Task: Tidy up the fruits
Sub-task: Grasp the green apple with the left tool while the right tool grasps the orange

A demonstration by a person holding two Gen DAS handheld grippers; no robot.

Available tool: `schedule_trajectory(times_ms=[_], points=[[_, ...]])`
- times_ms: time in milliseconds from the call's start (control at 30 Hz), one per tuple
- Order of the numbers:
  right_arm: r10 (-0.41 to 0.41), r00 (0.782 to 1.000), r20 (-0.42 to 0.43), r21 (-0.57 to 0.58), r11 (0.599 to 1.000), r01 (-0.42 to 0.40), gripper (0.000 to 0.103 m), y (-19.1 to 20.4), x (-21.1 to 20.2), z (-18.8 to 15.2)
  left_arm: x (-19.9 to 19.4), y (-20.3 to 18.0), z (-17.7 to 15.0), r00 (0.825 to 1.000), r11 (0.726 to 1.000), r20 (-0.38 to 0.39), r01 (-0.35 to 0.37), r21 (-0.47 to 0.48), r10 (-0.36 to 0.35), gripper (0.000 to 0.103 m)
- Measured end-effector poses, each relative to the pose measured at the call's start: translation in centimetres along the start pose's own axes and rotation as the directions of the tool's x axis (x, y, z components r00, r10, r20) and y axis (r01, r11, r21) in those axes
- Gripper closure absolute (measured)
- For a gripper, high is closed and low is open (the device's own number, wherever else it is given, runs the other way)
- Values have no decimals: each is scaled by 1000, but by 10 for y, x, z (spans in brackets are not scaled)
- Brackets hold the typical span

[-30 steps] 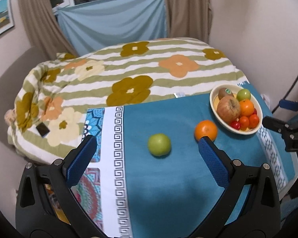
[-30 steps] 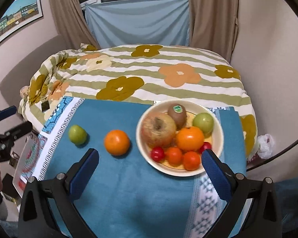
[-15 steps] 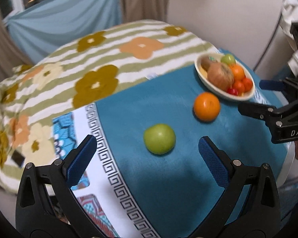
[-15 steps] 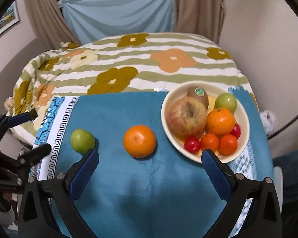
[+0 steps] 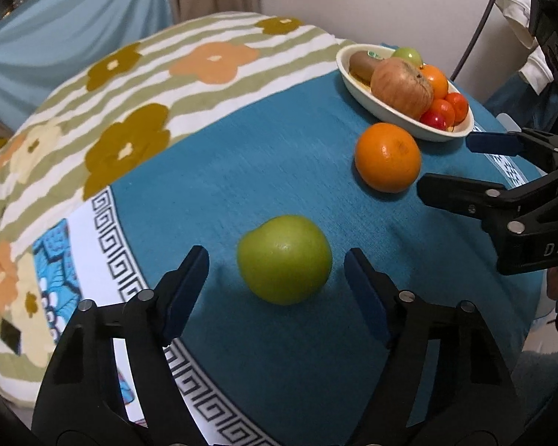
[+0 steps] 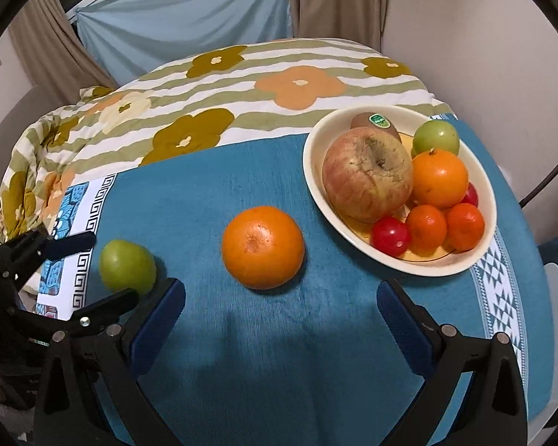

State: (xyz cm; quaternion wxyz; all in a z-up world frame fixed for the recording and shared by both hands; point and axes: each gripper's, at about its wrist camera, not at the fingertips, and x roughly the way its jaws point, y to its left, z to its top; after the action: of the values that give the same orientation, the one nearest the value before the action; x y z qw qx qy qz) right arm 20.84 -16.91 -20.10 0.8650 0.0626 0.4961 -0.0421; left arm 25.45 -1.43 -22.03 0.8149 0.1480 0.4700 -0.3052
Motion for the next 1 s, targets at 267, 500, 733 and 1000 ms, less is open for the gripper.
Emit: schedule_trajectory(times_ms=[267,500,733,1000], points=[[12,1000,-4,10,1000,-12,5,3,14,3,16,-2,1,999,999,-29,26,23,-25,43],[21,1000,-10,5,1000,-21,12,6,21,5,14,-1,-1,999,1000,-31,13,16,-12,43],[37,999,-20,-20,999,-37,27,8,32,11,7,13,-9,999,999,-33,-25,-32,24,43],[40,999,-19,-64,997,-41,45,13,40,14,-5,23,-17,998,994,-13,-59,-94,58,43]])
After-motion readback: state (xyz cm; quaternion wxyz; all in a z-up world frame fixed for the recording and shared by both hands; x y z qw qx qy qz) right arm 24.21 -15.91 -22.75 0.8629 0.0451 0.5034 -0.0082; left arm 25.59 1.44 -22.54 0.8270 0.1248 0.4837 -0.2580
